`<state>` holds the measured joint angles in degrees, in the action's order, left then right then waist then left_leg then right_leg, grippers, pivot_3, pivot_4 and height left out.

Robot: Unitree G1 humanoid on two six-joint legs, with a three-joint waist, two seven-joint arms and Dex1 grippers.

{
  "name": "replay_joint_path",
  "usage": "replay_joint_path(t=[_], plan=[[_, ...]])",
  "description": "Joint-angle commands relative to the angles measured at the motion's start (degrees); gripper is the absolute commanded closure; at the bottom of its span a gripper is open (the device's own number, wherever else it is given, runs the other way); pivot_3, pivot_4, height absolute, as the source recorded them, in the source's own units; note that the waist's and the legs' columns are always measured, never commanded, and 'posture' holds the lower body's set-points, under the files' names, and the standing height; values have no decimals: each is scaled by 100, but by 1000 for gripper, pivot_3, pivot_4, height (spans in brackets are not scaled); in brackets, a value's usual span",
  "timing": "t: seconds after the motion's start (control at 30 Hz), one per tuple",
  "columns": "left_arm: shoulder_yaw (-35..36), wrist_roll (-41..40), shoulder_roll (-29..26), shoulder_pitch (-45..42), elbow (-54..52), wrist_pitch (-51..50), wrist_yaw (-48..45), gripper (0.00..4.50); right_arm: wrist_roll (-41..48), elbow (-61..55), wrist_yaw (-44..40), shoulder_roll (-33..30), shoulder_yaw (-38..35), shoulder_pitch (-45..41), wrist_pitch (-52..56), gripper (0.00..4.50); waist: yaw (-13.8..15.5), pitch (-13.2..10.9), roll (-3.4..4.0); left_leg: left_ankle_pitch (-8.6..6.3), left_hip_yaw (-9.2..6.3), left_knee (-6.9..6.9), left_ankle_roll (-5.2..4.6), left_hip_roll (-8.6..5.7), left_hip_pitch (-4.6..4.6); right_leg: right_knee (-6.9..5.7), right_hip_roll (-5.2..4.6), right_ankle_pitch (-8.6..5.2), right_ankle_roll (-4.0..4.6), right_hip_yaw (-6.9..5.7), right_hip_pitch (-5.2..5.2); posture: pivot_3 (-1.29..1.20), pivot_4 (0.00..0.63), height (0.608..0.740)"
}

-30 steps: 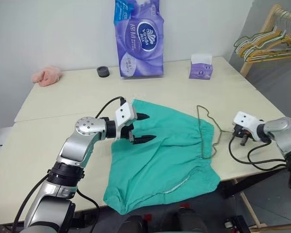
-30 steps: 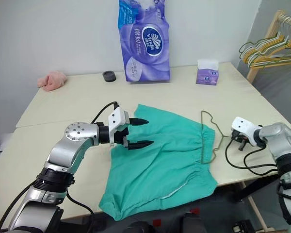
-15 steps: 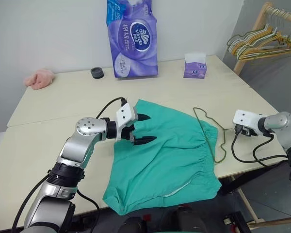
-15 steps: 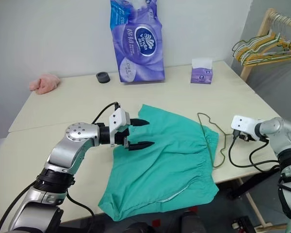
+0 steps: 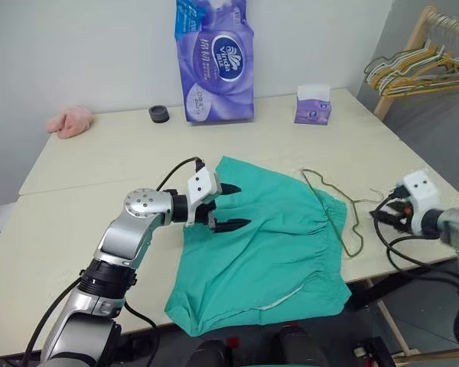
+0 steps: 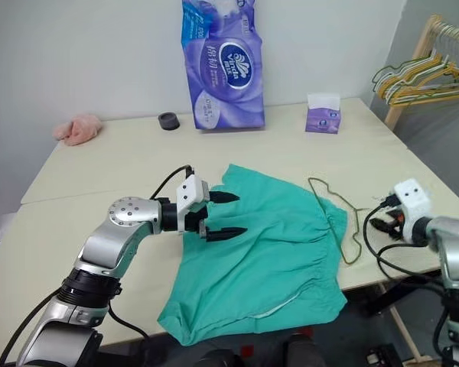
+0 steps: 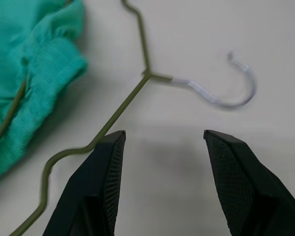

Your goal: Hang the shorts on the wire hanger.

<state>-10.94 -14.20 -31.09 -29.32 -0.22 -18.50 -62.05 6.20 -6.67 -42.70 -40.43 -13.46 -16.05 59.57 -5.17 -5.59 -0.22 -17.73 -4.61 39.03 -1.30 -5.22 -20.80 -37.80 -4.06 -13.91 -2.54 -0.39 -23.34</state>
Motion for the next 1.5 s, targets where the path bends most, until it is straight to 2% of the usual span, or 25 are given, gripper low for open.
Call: replay_joint_path(t=[0.03,0.33,0.57,0.67,0.87,1.07,1.2,1.4,1.5], plan=[[24,-13,11,-130,-60,85,-25,113,261,-402,362,168,-271,-31,460,1802,-2,0,0,0,0,0,-1,0,1,-1,0,1,2,0,0,-233,81,740],[4,-16,50,-142,-78,75,1,113,598,194,922,774,-127,-495,651,1802,-7,0,0,11,2,0,16,-1,0,2,1,2,2,1,0,-227,79,740],[22,-15,40,-101,-126,48,20,113,435,892,1015,617,444,-666,252,1802,-14,1,-1,11,1,-2,16,0,0,5,1,2,2,-1,0,-223,82,740],[28,-15,40,-105,-117,51,25,113,405,1147,1131,594,550,-729,221,2406,-47,4,-6,3,2,1,1,-1,4,6,1,3,0,0,6,-223,82,740],[82,-17,59,-79,-137,33,128,113,209,1454,1603,673,617,-857,-240,4482,-69,9,-15,8,1,2,-10,1,9,4,2,7,2,-3,10,-217,83,740],[197,-15,107,-102,-43,4,399,113,309,1639,1874,681,395,-1295,-445,4482,-107,9,-15,21,6,4,-19,-2,8,8,2,20,-3,4,12,-215,82,740],[527,172,309,-481,616,155,1171,56,249,1564,1898,534,476,-1582,-819,4495,-107,6,-12,23,4,2,-17,-2,4,4,2,20,-2,2,5,-217,82,740],[1023,316,348,-1200,1733,467,1920,56,-208,1364,1841,184,904,-1973,-1815,4495,-129,5,-12,33,4,-4,3,-2,-2,5,2,20,-3,0,-4,-221,80,740],[1394,-55,442,-1559,2104,253,2009,56,-395,964,1517,37,1300,-1963,-2398,4495,-147,5,-12,35,6,-8,6,-3,-10,8,1,20,-3,2,-14,-222,78,740]])
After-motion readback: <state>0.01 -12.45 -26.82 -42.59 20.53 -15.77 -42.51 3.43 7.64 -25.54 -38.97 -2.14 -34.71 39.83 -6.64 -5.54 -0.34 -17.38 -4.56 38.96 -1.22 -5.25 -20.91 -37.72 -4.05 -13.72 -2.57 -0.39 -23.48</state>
